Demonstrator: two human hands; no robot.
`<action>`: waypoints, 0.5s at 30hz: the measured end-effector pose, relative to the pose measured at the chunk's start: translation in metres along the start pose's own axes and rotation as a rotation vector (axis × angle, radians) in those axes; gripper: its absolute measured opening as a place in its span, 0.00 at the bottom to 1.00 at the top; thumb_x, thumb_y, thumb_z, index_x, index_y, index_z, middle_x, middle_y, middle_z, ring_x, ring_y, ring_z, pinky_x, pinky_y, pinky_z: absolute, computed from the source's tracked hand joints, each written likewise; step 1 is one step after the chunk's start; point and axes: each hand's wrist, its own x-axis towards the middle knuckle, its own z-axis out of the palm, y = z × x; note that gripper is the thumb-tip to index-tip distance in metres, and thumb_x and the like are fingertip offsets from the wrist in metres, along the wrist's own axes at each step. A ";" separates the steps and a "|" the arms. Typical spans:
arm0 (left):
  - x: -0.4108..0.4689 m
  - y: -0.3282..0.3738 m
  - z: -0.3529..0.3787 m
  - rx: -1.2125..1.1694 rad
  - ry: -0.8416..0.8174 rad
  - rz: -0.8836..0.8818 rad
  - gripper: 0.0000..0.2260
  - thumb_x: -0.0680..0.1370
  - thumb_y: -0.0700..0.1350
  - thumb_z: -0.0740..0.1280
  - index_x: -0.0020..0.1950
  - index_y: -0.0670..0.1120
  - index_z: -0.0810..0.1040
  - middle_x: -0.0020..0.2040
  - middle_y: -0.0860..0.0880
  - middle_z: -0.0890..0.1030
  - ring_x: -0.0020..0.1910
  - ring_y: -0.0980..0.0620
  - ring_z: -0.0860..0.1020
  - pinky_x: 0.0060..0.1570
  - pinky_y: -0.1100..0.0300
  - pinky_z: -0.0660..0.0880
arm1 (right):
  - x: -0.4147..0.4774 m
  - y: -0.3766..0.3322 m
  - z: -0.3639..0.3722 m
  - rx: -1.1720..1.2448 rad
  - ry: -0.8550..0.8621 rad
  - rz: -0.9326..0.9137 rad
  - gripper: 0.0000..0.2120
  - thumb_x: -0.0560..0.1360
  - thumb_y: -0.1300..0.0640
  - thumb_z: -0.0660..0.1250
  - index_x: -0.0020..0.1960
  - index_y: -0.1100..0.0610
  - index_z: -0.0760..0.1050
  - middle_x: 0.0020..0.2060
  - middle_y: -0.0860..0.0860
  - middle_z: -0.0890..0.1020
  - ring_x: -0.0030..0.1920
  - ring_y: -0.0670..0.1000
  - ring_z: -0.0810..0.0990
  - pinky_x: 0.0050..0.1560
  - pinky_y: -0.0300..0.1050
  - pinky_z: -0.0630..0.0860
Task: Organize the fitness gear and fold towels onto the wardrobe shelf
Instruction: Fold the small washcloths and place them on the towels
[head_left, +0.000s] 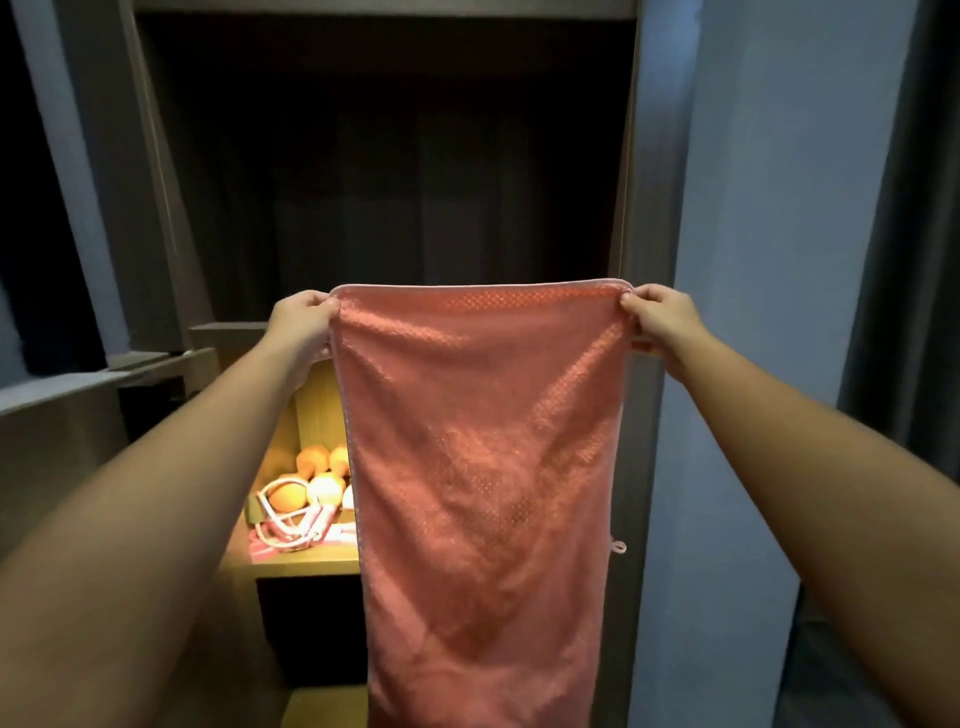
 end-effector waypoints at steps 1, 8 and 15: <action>-0.001 -0.004 -0.001 -0.021 -0.006 -0.003 0.08 0.83 0.46 0.60 0.52 0.47 0.78 0.46 0.47 0.79 0.48 0.48 0.79 0.45 0.54 0.79 | -0.002 0.002 0.002 0.022 -0.002 -0.002 0.11 0.79 0.56 0.64 0.38 0.52 0.74 0.34 0.49 0.75 0.35 0.47 0.74 0.38 0.44 0.75; -0.029 -0.037 -0.011 -0.019 -0.006 -0.047 0.09 0.81 0.46 0.62 0.45 0.48 0.79 0.41 0.48 0.78 0.37 0.51 0.73 0.33 0.60 0.67 | -0.036 0.022 0.000 0.284 -0.151 0.165 0.06 0.76 0.58 0.66 0.46 0.57 0.82 0.33 0.49 0.82 0.36 0.49 0.78 0.34 0.40 0.74; -0.118 -0.084 -0.031 -0.204 -0.219 -0.256 0.08 0.79 0.41 0.64 0.44 0.42 0.81 0.35 0.49 0.79 0.33 0.55 0.77 0.33 0.63 0.73 | -0.126 0.085 -0.023 0.437 -0.307 0.411 0.12 0.79 0.52 0.64 0.55 0.58 0.81 0.45 0.53 0.86 0.47 0.50 0.85 0.44 0.46 0.81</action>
